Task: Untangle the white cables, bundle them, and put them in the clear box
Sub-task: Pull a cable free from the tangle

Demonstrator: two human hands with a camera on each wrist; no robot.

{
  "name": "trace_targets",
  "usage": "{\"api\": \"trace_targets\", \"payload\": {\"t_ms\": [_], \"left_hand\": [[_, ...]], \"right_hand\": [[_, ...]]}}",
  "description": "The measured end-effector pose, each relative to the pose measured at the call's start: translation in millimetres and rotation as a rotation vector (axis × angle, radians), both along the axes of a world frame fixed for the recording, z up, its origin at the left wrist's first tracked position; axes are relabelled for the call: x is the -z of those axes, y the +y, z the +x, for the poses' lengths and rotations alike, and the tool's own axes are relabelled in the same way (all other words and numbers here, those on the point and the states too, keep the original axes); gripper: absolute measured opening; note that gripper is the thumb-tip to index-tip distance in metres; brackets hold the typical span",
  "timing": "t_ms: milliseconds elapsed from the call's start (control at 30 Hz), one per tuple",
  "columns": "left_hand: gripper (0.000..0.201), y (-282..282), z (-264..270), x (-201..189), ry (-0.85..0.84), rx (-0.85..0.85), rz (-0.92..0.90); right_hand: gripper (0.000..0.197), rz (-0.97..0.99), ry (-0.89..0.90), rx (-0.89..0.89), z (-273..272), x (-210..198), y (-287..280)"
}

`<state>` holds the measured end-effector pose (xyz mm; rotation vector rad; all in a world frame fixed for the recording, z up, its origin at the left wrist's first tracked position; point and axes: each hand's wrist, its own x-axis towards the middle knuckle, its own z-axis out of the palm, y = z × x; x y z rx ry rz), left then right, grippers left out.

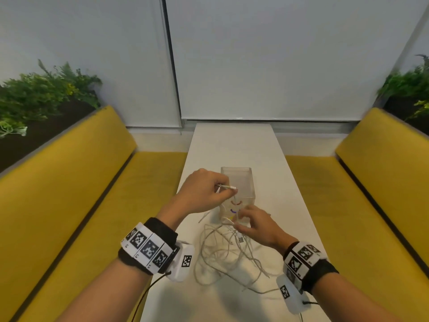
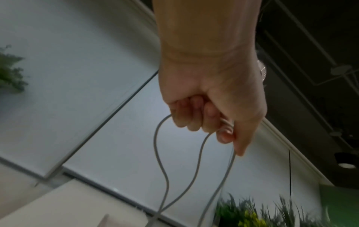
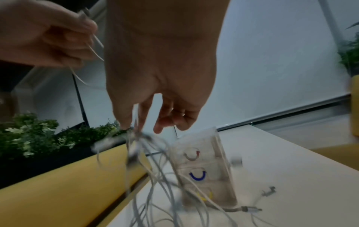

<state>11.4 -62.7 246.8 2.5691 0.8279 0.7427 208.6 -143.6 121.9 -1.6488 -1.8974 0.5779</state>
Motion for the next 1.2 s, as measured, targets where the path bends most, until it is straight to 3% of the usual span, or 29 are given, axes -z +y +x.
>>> {"api": "trace_targets", "payload": {"t_ms": [100,300,367,500,667,867,967,1067,1133,1200], "left_hand": [[0.040,-3.6,1.7,9.8,-0.001,0.025,-0.046],[0.031,-2.4,-2.7,1.9,-0.103,-0.024,0.003],[0.031,-6.0,-3.6,-0.6,-0.098,0.012,0.006],[0.032,-5.3,-7.1,-6.7,-0.240,-0.002,-0.025],[0.035,-11.9,-2.8,6.8,-0.052,0.032,-0.005],[0.037,-9.7,-7.1,23.8,-0.214,-0.048,0.014],[0.036,-14.8,-5.4,24.7,-0.234,-0.044,-0.004],[0.035,-17.6,-6.8,26.4,-0.216,-0.044,-0.029],[0.037,-18.7,-8.9,28.4,-0.150,-0.002,-0.073],[0.041,-20.8,-10.5,30.8,-0.042,0.063,-0.115]], "right_hand": [[0.020,0.092,0.009,0.029,-3.9,-11.9,4.7],[0.006,-0.099,0.207,-0.021,-7.5,-10.7,-1.4],[0.004,-0.116,0.185,-0.038,-6.1,-5.1,-3.4],[0.007,-0.199,0.118,-0.056,-10.7,-2.8,-9.9],[0.016,-0.119,0.128,-0.105,-16.4,-11.5,-4.9],[0.028,-0.087,0.072,-0.096,-10.1,1.6,-3.5],[0.024,-0.068,0.033,-0.086,-12.7,3.5,-4.6],[0.018,-0.033,0.123,0.006,-18.4,-5.8,-10.5],[0.014,-0.063,0.240,0.056,-20.8,-14.8,-15.8],[0.013,-0.015,0.165,0.037,-19.6,-13.5,-16.8]]}}
